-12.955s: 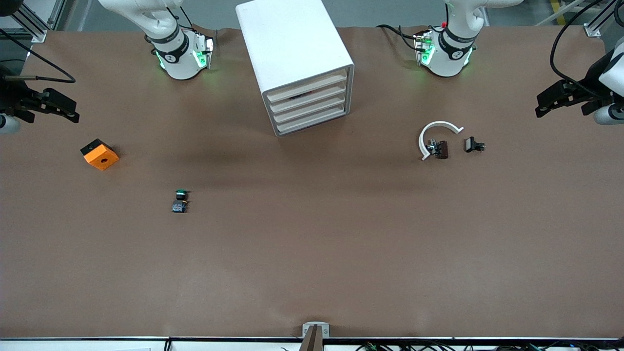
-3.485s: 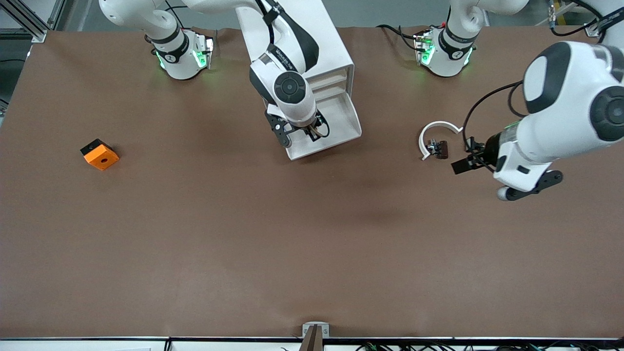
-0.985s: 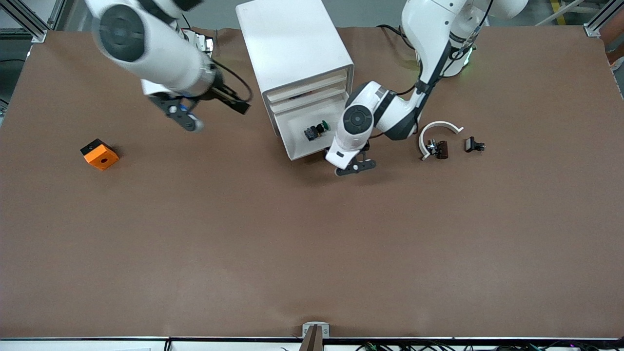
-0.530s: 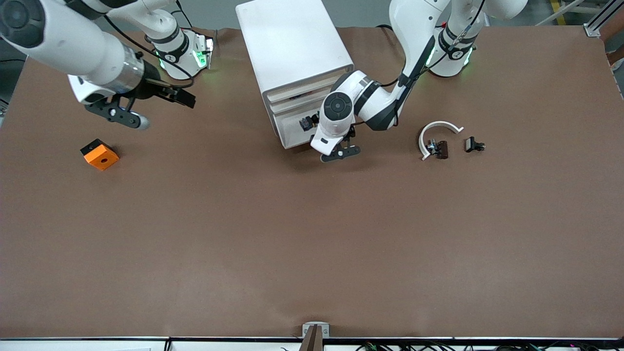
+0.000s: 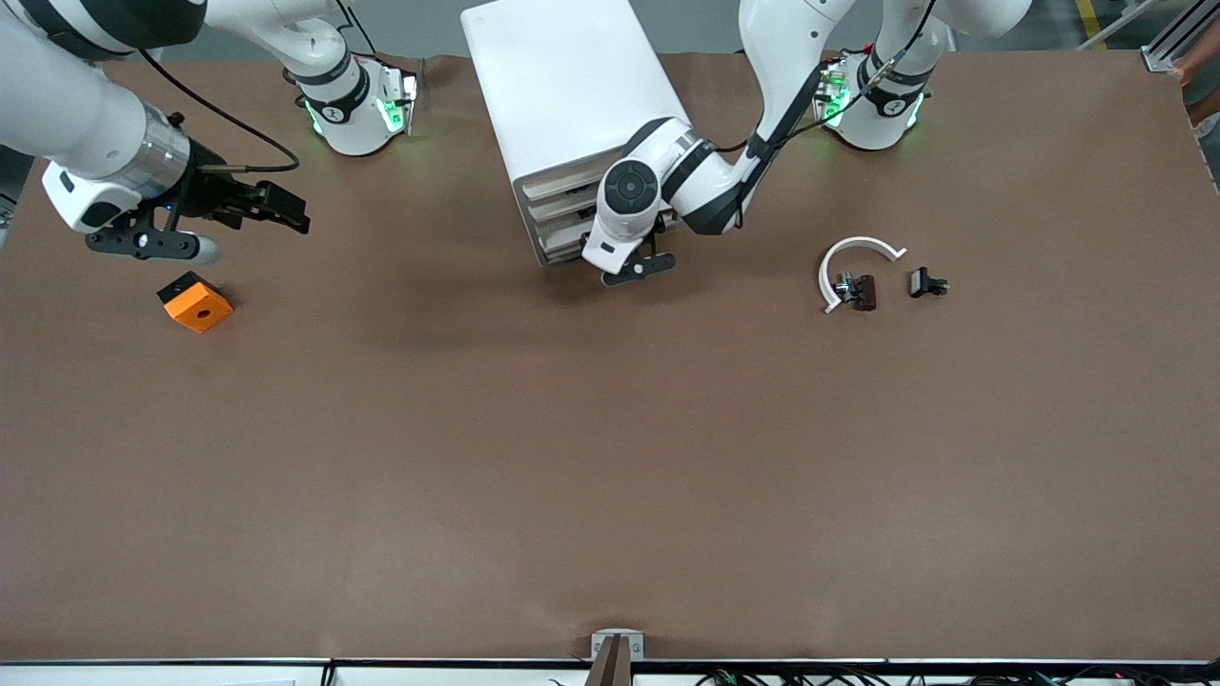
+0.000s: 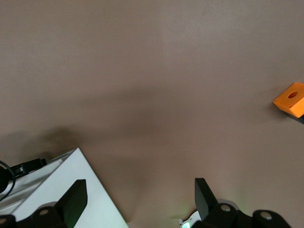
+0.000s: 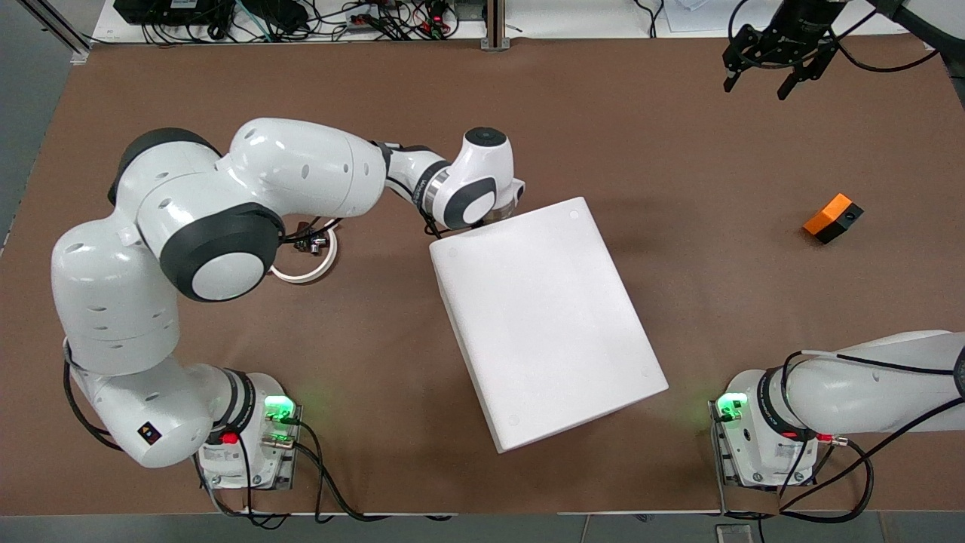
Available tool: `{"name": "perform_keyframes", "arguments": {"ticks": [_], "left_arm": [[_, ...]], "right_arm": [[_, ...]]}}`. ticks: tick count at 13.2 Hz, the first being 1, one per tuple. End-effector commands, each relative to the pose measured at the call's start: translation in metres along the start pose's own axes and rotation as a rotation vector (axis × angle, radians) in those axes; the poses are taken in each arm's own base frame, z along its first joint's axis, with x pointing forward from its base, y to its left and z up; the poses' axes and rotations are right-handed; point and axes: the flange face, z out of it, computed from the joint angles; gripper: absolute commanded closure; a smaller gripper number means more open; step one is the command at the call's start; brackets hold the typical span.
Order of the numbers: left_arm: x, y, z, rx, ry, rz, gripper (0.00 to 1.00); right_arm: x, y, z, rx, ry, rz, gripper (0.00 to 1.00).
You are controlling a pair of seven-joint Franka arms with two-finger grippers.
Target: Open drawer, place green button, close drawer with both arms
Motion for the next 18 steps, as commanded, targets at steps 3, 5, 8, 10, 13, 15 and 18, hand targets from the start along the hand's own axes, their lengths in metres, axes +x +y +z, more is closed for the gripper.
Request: {"name": "perform_keyframes", "arguments": {"ticks": [3, 5, 8, 10, 13, 15, 18], "left_arm": [[-0.029, 0.007, 0.020, 0.025, -0.043, -0.014, 0.00], [-0.024, 0.008, 0.015, 0.015, -0.042, -0.023, 0.00], [0.008, 0.006, -0.003, -0.018, -0.023, -0.059, 0.00], [0.039, 0.000, -0.019, -0.043, -0.010, -0.090, 0.00], [0.086, -0.015, -0.044, -0.073, 0.027, -0.130, 0.00], [0.121, -0.031, -0.069, -0.091, 0.074, -0.153, 0.00], [0.167, -0.067, -0.116, -0.107, 0.129, -0.207, 0.00]], "right_arm": [[-0.007, 0.047, 0.001, -0.020, 0.023, -0.061, 0.00], [-0.003, 0.067, 0.000, -0.030, 0.025, -0.093, 0.00], [0.000, 0.097, -0.003, -0.042, 0.029, -0.116, 0.00], [0.000, 0.112, -0.005, -0.042, 0.031, -0.134, 0.00], [-0.001, 0.115, -0.025, -0.081, 0.054, -0.139, 0.00], [-0.009, 0.110, -0.052, -0.085, 0.049, -0.144, 0.00], [-0.017, 0.100, -0.087, -0.089, 0.076, -0.162, 0.00]]}}
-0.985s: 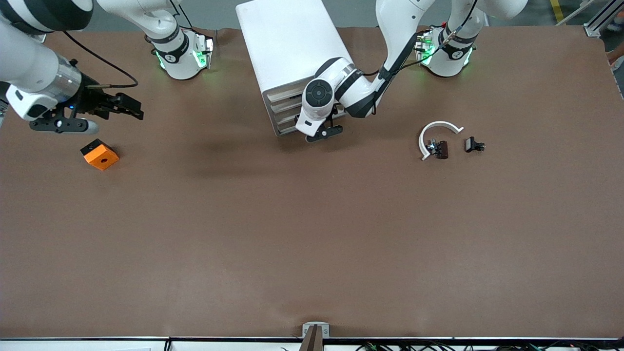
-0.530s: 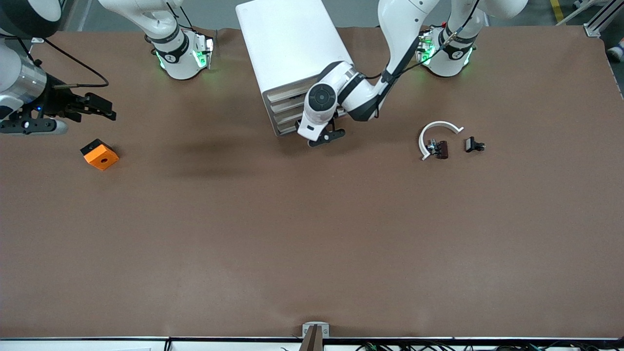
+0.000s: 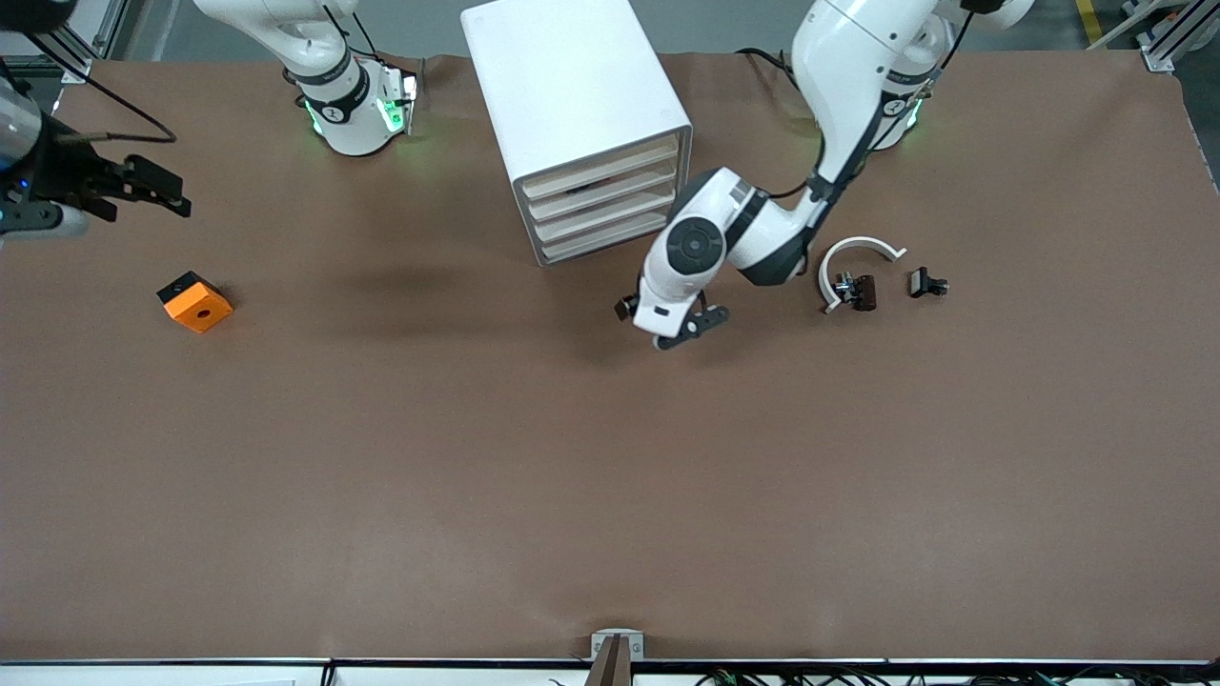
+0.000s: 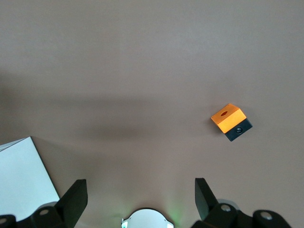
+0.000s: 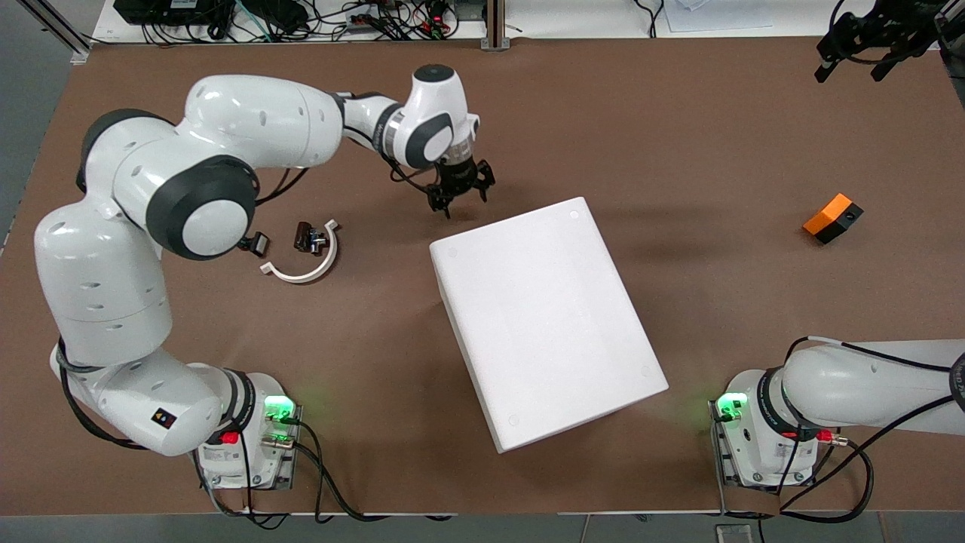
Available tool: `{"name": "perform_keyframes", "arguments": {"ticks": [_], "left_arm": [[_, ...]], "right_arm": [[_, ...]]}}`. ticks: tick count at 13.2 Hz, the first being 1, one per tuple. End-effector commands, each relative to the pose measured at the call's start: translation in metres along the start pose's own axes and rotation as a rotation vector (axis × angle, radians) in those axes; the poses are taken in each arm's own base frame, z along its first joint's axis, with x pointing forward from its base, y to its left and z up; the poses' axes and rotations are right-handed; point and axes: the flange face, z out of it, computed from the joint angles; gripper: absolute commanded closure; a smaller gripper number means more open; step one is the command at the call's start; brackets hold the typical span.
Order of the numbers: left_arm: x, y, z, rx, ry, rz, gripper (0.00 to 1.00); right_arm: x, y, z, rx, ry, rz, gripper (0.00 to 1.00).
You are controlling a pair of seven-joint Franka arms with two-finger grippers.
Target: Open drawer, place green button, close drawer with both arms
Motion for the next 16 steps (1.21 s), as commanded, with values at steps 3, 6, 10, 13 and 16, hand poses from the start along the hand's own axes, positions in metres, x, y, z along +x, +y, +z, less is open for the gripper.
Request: {"name": "perform_keyframes", "arguments": {"ticks": [3, 6, 10, 13, 16], "left_arm": [[0.075, -0.038, -0.092, -0.003, 0.113, -0.045, 0.00], [0.115, -0.062, -0.152, 0.006, 0.139, -0.105, 0.00], [0.160, -0.104, -0.243, 0.022, 0.195, -0.133, 0.00], [0.180, -0.146, -0.304, 0.005, 0.231, -0.126, 0.00], [0.184, -0.188, -0.346, 0.015, 0.248, -0.075, 0.00]], "right_arm": [[0.000, -0.017, -0.046, -0.029, 0.065, -0.027, 0.00], [0.000, -0.011, -0.068, -0.019, 0.115, -0.026, 0.00], [0.001, -0.016, -0.071, -0.041, 0.120, -0.035, 0.00], [0.001, -0.016, -0.071, -0.041, 0.121, -0.035, 0.00], [0.001, -0.017, -0.071, -0.041, 0.118, -0.038, 0.00]]}}
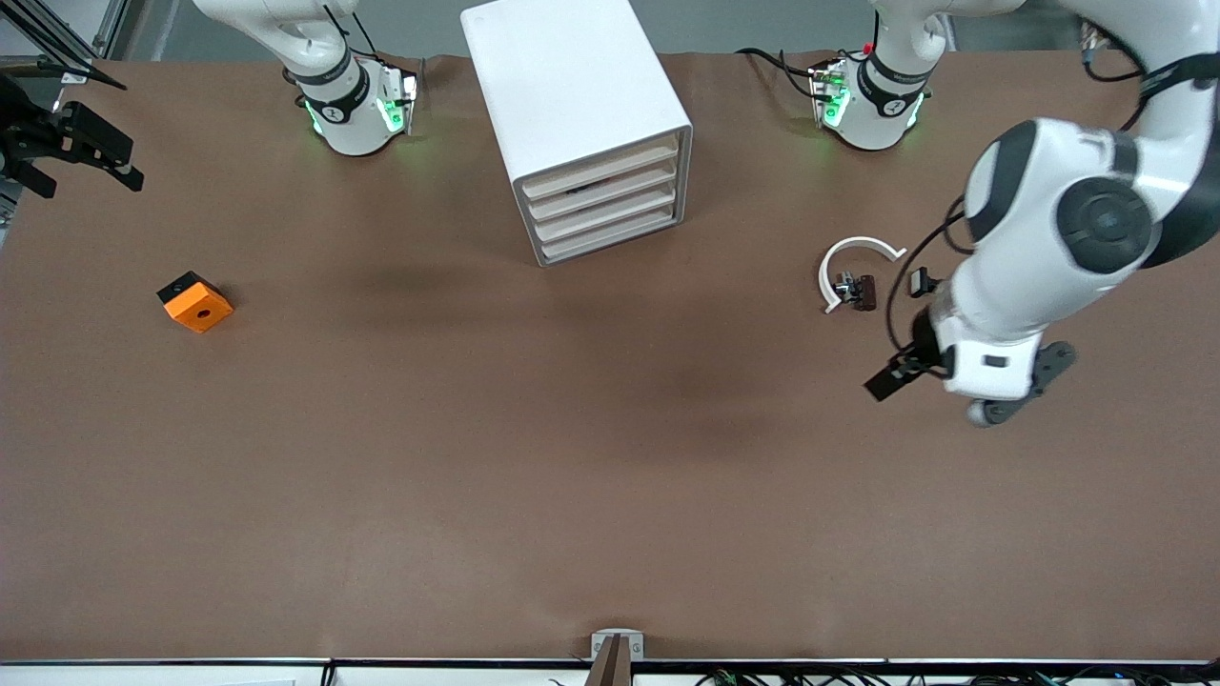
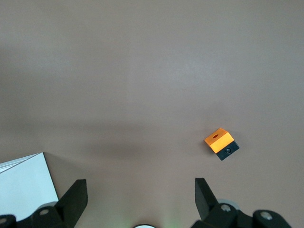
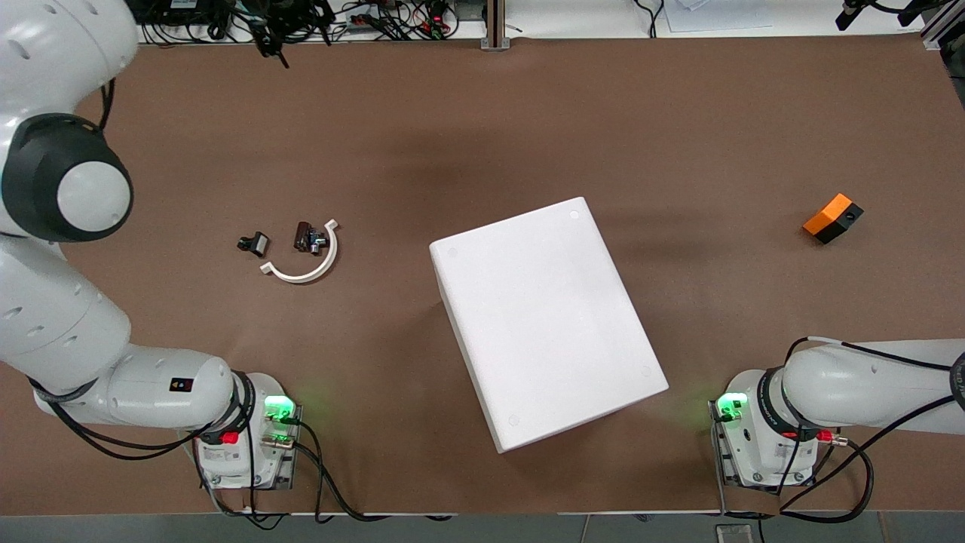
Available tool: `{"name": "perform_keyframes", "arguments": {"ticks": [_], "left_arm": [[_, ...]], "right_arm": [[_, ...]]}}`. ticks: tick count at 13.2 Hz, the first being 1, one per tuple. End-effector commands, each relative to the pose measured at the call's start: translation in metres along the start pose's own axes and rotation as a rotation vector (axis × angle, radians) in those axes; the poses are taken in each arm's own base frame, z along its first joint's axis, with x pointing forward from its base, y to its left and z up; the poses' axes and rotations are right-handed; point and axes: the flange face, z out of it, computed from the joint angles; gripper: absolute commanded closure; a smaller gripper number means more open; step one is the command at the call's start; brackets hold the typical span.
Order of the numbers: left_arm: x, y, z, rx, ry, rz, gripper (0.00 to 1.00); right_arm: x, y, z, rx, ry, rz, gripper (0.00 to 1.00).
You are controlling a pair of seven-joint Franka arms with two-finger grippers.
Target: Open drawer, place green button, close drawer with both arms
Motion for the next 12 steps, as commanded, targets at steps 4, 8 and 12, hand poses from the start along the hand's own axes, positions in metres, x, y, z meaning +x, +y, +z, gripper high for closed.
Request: {"name": "perform_keyframes", "arguments": {"ticks": [4, 8, 12], "left_arm": [[0.020, -0.072, -0.067, 0.032, 0.030, 0.128, 0.00], [0.030, -0.117, -0.099, 0.042, 0.030, 0.262, 0.00], [0.024, -0.151, -0.122, 0.061, 0.013, 0.360, 0.00]], "right_arm": [[0.004, -0.004, -0.005, -0.020, -0.003, -0.016, 0.00], [0.004, -0.006, -0.005, -0.021, -0.004, -0.020, 0.00], [0.004, -0.006, -0.005, -0.023, -0.002, -0.020, 0.00]]}}
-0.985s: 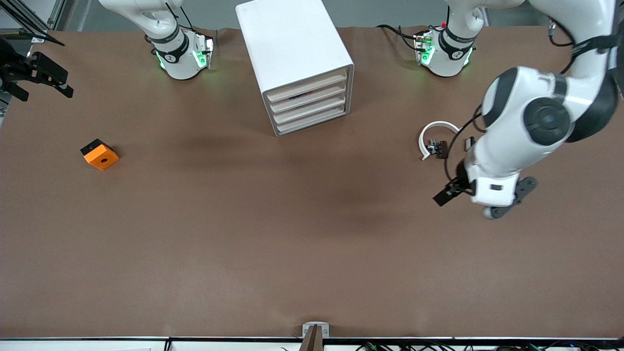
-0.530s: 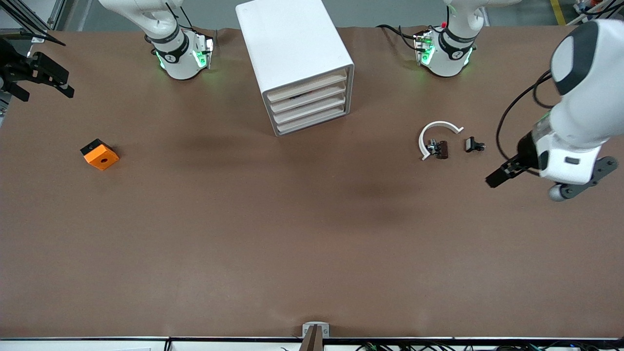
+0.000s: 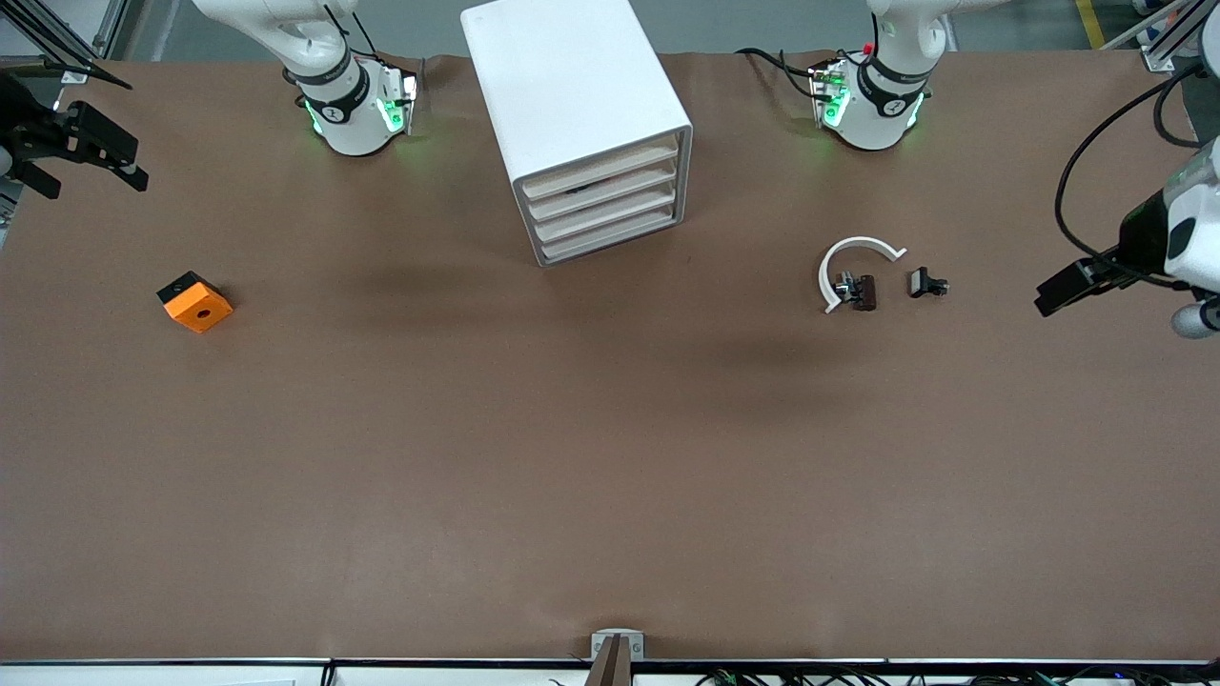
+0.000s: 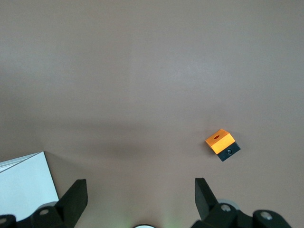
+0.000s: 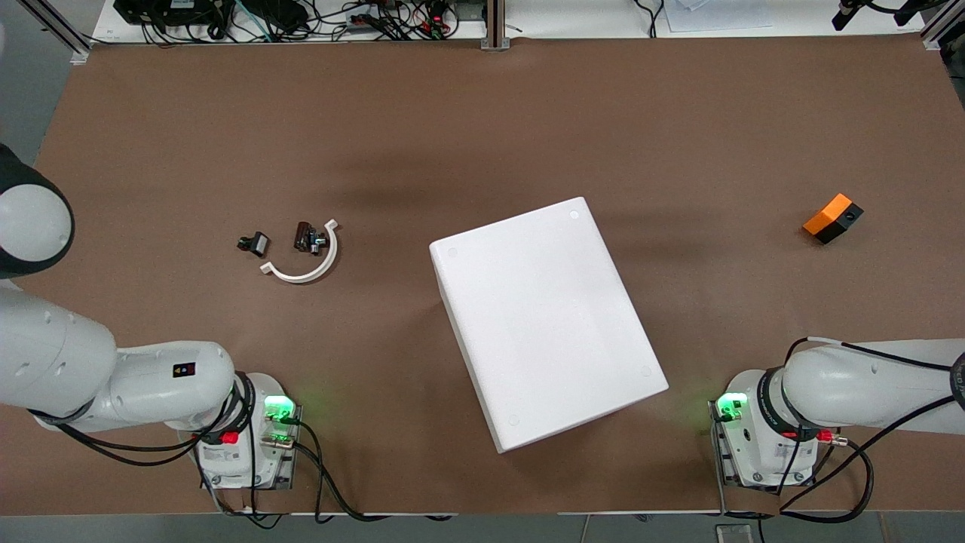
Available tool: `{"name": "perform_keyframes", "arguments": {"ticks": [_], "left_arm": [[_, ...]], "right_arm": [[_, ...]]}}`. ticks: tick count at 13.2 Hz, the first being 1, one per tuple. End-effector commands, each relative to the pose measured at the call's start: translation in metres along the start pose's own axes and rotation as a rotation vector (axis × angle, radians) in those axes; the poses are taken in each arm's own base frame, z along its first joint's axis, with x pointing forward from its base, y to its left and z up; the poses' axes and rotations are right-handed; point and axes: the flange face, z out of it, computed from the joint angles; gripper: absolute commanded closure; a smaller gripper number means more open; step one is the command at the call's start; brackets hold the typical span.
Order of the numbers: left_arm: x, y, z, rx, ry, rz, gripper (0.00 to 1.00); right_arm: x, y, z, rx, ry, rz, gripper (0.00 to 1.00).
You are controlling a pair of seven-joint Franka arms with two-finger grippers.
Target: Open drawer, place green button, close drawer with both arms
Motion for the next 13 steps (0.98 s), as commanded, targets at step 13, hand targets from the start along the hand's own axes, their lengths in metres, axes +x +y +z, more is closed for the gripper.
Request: {"name": "perform_keyframes", "arguments": {"ticks": [13], "left_arm": [[-0.077, 0.011, -0.015, -0.008, -0.042, 0.286, 0.00]], "right_arm": [[0.004, -0.008, -0.006, -0.022, 0.000, -0.024, 0.00]]}}
